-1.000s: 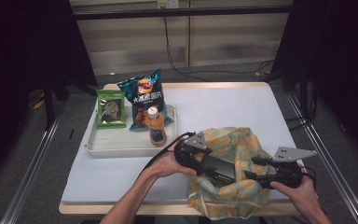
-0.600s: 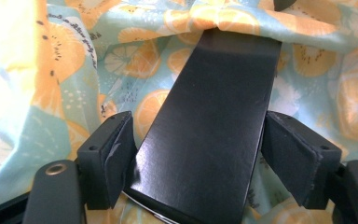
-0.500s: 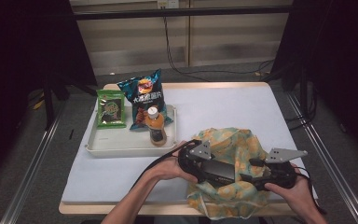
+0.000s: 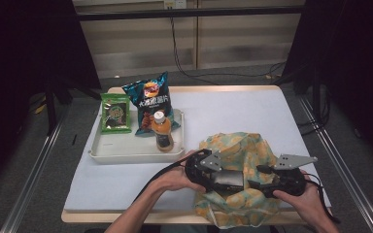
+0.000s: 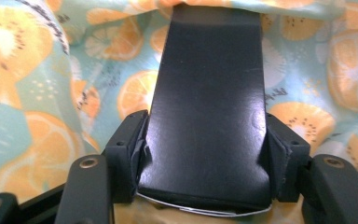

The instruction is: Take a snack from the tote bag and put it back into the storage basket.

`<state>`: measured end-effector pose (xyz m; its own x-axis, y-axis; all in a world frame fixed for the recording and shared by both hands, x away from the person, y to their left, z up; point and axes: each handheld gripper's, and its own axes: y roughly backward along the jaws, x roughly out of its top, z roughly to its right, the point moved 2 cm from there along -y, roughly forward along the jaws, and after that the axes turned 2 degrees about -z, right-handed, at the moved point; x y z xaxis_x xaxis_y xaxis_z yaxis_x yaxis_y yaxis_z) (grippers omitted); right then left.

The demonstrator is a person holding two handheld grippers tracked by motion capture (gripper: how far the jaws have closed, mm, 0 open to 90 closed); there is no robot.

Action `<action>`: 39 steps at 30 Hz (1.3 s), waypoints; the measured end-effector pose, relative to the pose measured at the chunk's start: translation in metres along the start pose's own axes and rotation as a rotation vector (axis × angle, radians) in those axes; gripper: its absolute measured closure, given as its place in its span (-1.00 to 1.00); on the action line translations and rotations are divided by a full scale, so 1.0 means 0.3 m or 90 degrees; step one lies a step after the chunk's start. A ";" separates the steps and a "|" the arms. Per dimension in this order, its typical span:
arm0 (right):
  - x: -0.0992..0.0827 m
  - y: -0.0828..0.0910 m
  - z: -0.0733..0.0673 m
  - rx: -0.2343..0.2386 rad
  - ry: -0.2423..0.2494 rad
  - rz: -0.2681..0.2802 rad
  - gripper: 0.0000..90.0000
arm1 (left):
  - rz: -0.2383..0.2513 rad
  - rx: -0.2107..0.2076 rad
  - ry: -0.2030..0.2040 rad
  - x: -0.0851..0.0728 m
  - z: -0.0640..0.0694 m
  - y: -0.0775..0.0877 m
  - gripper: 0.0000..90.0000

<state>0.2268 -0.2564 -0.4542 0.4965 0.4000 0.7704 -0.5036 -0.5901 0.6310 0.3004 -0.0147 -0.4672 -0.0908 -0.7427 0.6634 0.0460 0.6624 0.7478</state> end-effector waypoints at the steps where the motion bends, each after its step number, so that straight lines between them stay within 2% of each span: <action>1: 0.001 0.005 0.002 -0.002 -0.003 0.001 0.06 | 0.003 0.000 0.000 0.002 0.001 0.001 -0.08; 2: 0.000 0.007 0.006 -0.003 -0.002 0.003 0.13 | 0.007 -0.005 0.006 0.003 0.005 0.004 -0.08; 3: -0.001 0.011 0.007 -0.004 -0.003 0.004 0.24 | 0.000 -0.006 0.000 0.005 0.006 0.012 -0.07; 5: -0.001 0.021 0.008 -0.010 0.000 0.011 0.48 | 0.011 -0.012 0.015 0.007 0.011 0.021 -0.07; 6: 0.000 0.027 0.010 -0.006 0.001 0.013 0.67 | 0.013 -0.006 0.019 0.009 0.008 0.033 -0.06; 8: -0.001 0.037 0.013 0.001 -0.001 0.019 0.86 | 0.023 -0.002 0.035 0.011 -0.004 0.055 -0.05; 9: -0.002 0.042 0.018 0.003 0.000 0.022 0.94 | 0.038 0.007 0.051 0.009 -0.009 0.064 -0.05; 10: -0.002 0.048 0.021 0.001 -0.005 0.027 0.99 | 0.039 0.017 0.055 0.009 -0.019 0.076 -0.04; 13: -0.001 0.073 0.031 -0.002 -0.015 0.049 1.00 | 0.063 0.017 0.078 0.002 -0.030 0.110 -0.04; 16: -0.001 0.096 0.039 -0.015 -0.022 0.058 1.00 | 0.069 0.019 0.082 0.003 -0.033 0.121 -0.03; 17: -0.002 0.101 0.043 -0.020 -0.022 0.060 1.00 | 0.068 0.026 0.077 0.004 -0.036 0.136 -0.03; 19: -0.008 0.114 0.056 -0.033 -0.027 0.062 1.00 | 0.085 0.030 0.080 0.009 -0.035 0.164 -0.03; 21: -0.014 0.132 0.070 -0.047 -0.029 0.067 1.00 | 0.084 0.039 0.077 0.009 -0.029 0.188 -0.03; 25: -0.044 0.155 0.096 -0.066 -0.043 0.059 1.00 | 0.108 0.034 0.078 -0.008 -0.025 0.232 -0.03; 27: -0.066 0.160 0.107 -0.075 -0.054 0.057 1.00 | 0.123 0.036 0.090 -0.014 -0.026 0.253 -0.03; 30: -0.080 0.156 0.108 -0.083 -0.055 0.047 1.00 | 0.151 0.033 0.095 -0.017 -0.032 0.286 -0.03; 33: -0.076 0.153 0.103 -0.075 -0.051 0.057 1.00 | 0.166 0.036 0.098 -0.009 -0.035 0.298 -0.03; 39: -0.048 0.125 0.087 -0.056 -0.040 0.068 1.00 | 0.188 0.040 0.093 0.046 -0.047 0.305 -0.03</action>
<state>0.2192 -0.3026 -0.4441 0.4788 0.2921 0.8279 -0.6145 -0.5620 0.5537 0.3174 0.0343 -0.3894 0.0616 -0.5215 0.8510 -0.0131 0.8521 0.5231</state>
